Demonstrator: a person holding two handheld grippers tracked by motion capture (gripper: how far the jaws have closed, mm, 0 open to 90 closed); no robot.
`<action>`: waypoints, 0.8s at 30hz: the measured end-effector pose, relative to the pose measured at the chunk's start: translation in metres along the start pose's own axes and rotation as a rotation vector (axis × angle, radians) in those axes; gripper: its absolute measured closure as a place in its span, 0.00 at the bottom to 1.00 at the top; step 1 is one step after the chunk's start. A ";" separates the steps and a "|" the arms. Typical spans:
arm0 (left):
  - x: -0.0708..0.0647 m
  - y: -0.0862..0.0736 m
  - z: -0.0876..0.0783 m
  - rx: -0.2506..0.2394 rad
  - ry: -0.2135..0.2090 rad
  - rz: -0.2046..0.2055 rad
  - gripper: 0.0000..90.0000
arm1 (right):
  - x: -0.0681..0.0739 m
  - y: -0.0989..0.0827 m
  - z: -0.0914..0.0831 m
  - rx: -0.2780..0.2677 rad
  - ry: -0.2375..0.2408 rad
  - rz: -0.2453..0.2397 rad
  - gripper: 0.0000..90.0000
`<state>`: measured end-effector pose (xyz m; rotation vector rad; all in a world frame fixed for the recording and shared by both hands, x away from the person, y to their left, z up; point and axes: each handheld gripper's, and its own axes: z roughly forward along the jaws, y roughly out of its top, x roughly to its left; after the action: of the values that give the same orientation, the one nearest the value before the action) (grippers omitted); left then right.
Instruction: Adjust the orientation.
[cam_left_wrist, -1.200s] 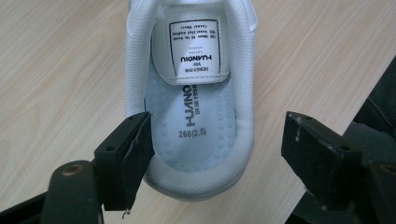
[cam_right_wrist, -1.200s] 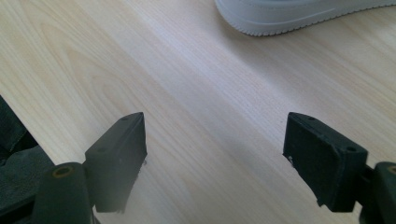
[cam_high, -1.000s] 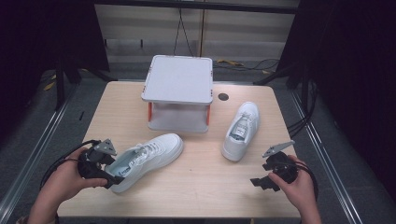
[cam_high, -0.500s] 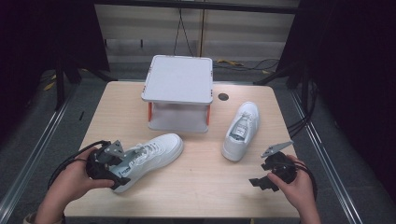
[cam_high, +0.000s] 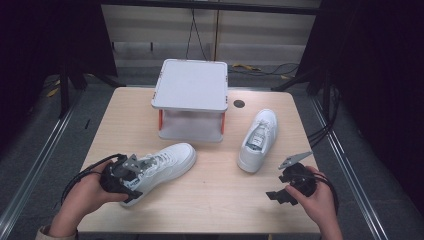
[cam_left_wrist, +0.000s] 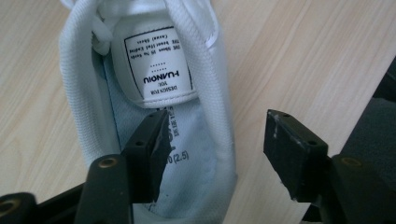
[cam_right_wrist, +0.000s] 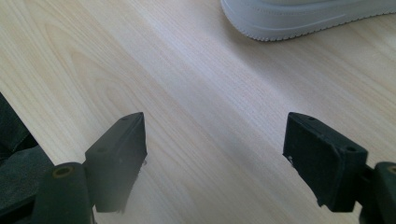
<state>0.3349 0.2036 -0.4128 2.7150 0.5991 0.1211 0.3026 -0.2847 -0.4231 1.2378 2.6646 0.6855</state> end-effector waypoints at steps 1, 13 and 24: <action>0.000 0.000 0.001 0.000 -0.003 -0.005 0.49 | 0.000 0.000 0.000 0.000 0.001 0.000 0.23; 0.001 0.000 0.012 0.090 -0.058 -0.031 0.79 | 0.000 0.003 -0.007 -0.019 -0.007 -0.010 0.23; 0.000 0.004 0.020 0.138 -0.034 -0.029 0.85 | 0.001 0.002 -0.004 -0.002 -0.003 -0.005 0.23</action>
<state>0.3395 0.1936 -0.4296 2.8339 0.6593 0.0271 0.3026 -0.2844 -0.4188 1.2298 2.6634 0.6847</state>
